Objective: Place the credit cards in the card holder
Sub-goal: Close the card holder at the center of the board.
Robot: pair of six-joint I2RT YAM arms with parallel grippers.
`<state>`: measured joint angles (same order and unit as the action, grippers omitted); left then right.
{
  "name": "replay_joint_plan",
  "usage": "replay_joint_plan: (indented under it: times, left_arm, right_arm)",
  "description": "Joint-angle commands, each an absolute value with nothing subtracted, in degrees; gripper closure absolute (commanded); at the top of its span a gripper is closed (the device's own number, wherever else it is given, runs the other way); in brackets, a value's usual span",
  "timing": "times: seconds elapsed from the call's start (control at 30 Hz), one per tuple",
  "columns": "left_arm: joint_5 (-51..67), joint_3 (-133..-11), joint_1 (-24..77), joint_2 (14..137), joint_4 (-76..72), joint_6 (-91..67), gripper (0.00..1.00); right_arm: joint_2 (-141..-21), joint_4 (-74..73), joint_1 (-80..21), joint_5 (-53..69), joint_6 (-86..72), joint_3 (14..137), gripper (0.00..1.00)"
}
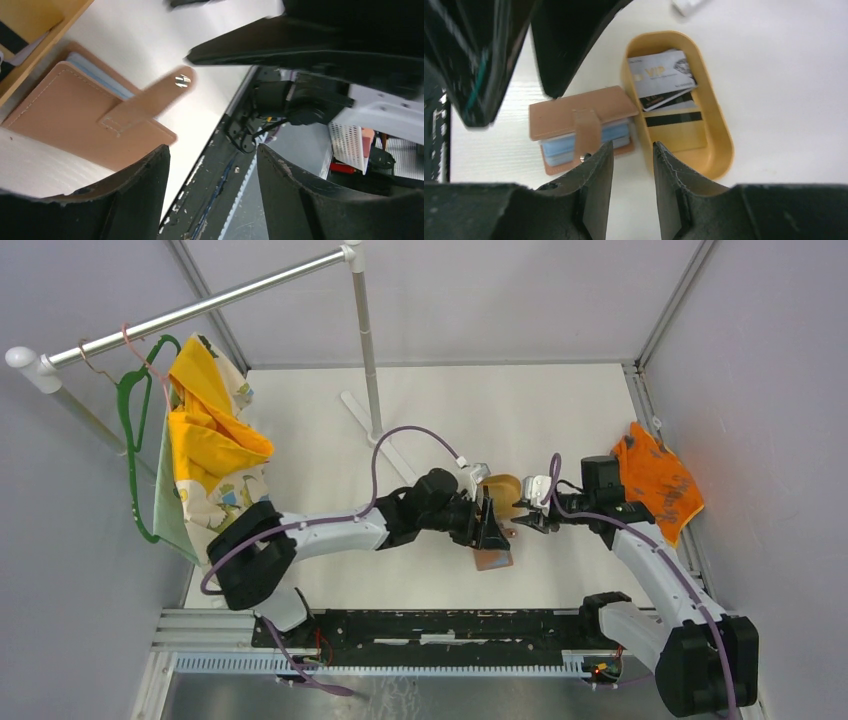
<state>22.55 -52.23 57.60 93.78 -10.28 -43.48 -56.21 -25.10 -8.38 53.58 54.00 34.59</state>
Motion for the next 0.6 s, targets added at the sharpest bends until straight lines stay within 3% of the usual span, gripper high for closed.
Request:
replay_joint_plan:
  times: [0.0,0.1,0.17,0.23,0.3,0.4,0.57]
  left_arm:
    - [20.3,-49.47,57.57,85.0,-15.13,-38.33,0.3]
    - [19.13,-48.67,57.32,86.16,-15.87,-38.01,0.33]
    - [20.83,-48.98,57.09,89.04,-17.78,-38.58,0.5]
    - [21.17,-49.45,57.0,91.81,-18.34,-39.08,0.58]
    - [19.81,-49.17,56.95,92.4,-17.91,-38.75,0.6]
    - [16.75,-49.46,56.98,93.22,-15.14,-37.6,0.61]
    - [16.84,-51.41,56.94,99.3,-14.16,-38.46,0.66]
  right_arm:
    - [-58.07,-35.18,-8.36,65.42,68.78,35.72,0.6]
    - [-58.21,-49.26,-8.63,69.67,90.03,36.17,0.6]
    - [-57.92,-56.15,-8.8,70.56,102.15,35.45,0.59]
    - [-57.38,-56.22,-8.86,70.13,104.45,34.26,0.6]
    - [-56.66,-52.65,-9.48,69.15,102.03,33.0,0.63]
    - [-54.85,-37.95,-14.35,64.5,85.25,30.65,0.71]
    - [-54.4,-23.69,-25.73,53.19,69.97,28.92,0.75]
